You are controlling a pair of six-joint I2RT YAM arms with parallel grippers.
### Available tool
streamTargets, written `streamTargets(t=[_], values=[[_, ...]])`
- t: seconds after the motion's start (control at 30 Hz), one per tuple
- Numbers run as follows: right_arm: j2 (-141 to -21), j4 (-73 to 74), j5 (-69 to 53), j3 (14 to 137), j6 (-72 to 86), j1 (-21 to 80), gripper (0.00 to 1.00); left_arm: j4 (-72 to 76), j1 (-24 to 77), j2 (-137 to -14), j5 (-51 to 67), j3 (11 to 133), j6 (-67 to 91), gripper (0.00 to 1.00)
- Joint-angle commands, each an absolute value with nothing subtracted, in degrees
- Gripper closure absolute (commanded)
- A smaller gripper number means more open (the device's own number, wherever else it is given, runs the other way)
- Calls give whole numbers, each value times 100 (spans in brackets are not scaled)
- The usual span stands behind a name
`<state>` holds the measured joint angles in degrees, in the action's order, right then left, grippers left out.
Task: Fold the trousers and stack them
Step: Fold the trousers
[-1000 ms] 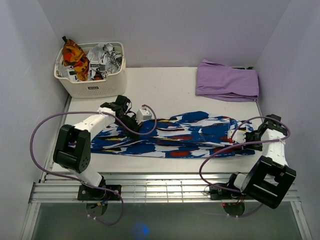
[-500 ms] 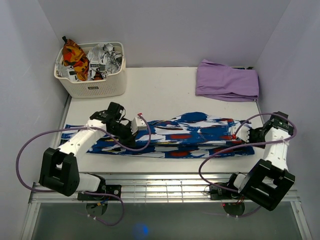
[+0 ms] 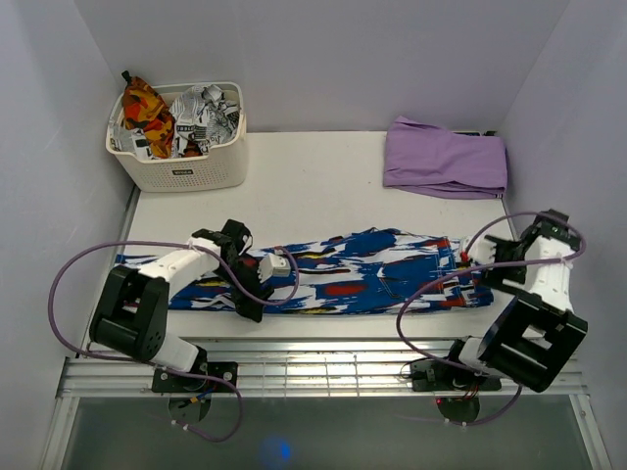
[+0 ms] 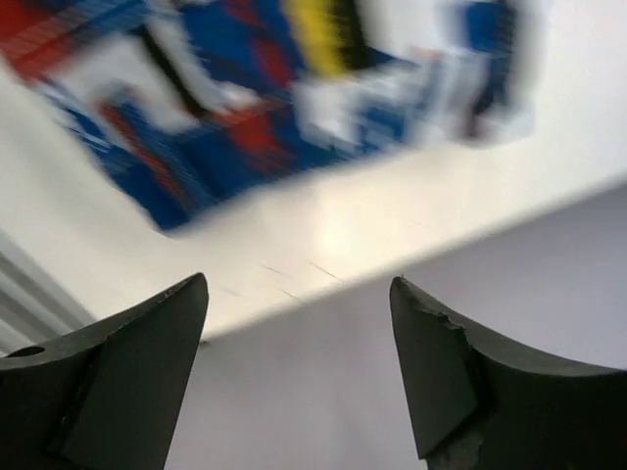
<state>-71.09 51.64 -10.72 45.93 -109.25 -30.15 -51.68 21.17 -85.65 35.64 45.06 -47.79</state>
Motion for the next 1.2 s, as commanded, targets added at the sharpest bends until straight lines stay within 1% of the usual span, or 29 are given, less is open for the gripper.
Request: streamTargets(t=[0.0, 0.03, 0.07, 0.1, 0.13, 0.17, 0.2, 0.23, 0.27, 0.3, 0.33, 0.4, 0.5, 0.57, 0.63, 0.67, 0.7, 0.73, 0.83, 0.9, 0.97, 1.07, 1.13, 1.17], values=[[-7399, 6206, -1686, 6491, -10294, -3050, 19, -5123, 2065, -7754, 3339, 4842, -4756, 27], [-7679, 6571, -1905, 6939, -9987, -3024, 9, -5168, 2065, -7569, 3409, 4999, -4633, 22], [-7830, 6879, -2307, 7370, -9802, -3006, 6, -5159, 2031, -7254, 3419, 5088, -4449, 20], [-8092, 7143, -2459, 8070, -9617, -2867, 5, -5133, 1995, -7147, 3410, 5167, -4064, 18], [-8208, 7467, -2583, 8321, -9389, -2743, 5, -5124, 1934, -7067, 3401, 5342, -3887, 18], [-8287, 7514, -2714, 8471, -8804, -2594, 5, -5124, 1707, -7023, 3419, 5405, -3737, 18], [-8340, 7497, -2733, 8499, -8537, -2401, 6, -5115, 1531, -7031, 3428, 5457, -3457, 18], [-8384, 7306, -2725, 8395, -8264, -1956, 8, -5141, 1364, -7075, 3471, 5502, -3358, 18], [-8367, 7078, -2681, 8237, -7583, -1725, 9, -5220, 953, -7154, 3550, 5572, -3349, 18], [-8350, 6840, -2637, 8053, -7237, -1262, 10, -5264, 775, -7328, 3533, 5564, -3314, 19], [-8350, 6429, -2515, 7685, -6938, -1005, 13, -5273, 530, -7426, 3290, 5563, -3157, 22], [-8445, 6127, -2347, 7375, -6175, -382, 16, -5291, 317, -7584, 3086, 5485, -3024, 24], [-8656, 5626, -2163, 6839, -5479, -1, 17, -5151, 9, -7734, 2796, 5379, -2681, 25], [-8797, 5302, -1943, 6496, -5344, 175, 17, -5037, -246, -7726, 2646, 5379, -2374, 21], [-8955, 4924, -1584, 6242, -5152, 158, 18, -4905, -342, -7726, 2585, 5431, -2216, 20], [-9008, 4757, -1147, 5962, -5150, 123, 18, -4878, -360, -7769, 2532, 5466, -2050, 19], [-9113, 4398, -960, 5828, -5159, 27, 18, -4878, -378, -7804, 2496, 5563, -1987, 18], [-9166, 4264, -627, 5723, -5237, -174, 19, -4887, -439, -7848, 2479, 5624, -1943, 17], [-9518, 4052, -256, 5634, -5474, -763, 21, -4983, -667, -8015, 2443, 5879, -1872, 17], [-9685, 4087, -220, 5756, -5624, -1210, 21, -5097, -834, -8165, 2443, 6029, -1933, 17], [-9677, 4113, -220, 5792, -5861, -1388, 21, -5124, -1211, -8287, 2382, 6240, -1986, 18], [-9475, 4437, -517, 5818, -6082, -1389, 20, -5203, -1827, -8446, 2399, 6590, -2223, 18], [-9378, 4771, -885, 6045, -6126, -1257, 16, -5247, -2230, -8691, 2443, 6810, -2390, 18], [-9361, 4946, -975, 6134, -6056, -1196, 15, -5264, -2319, -8779, 2452, 7046, -2443, 18]])
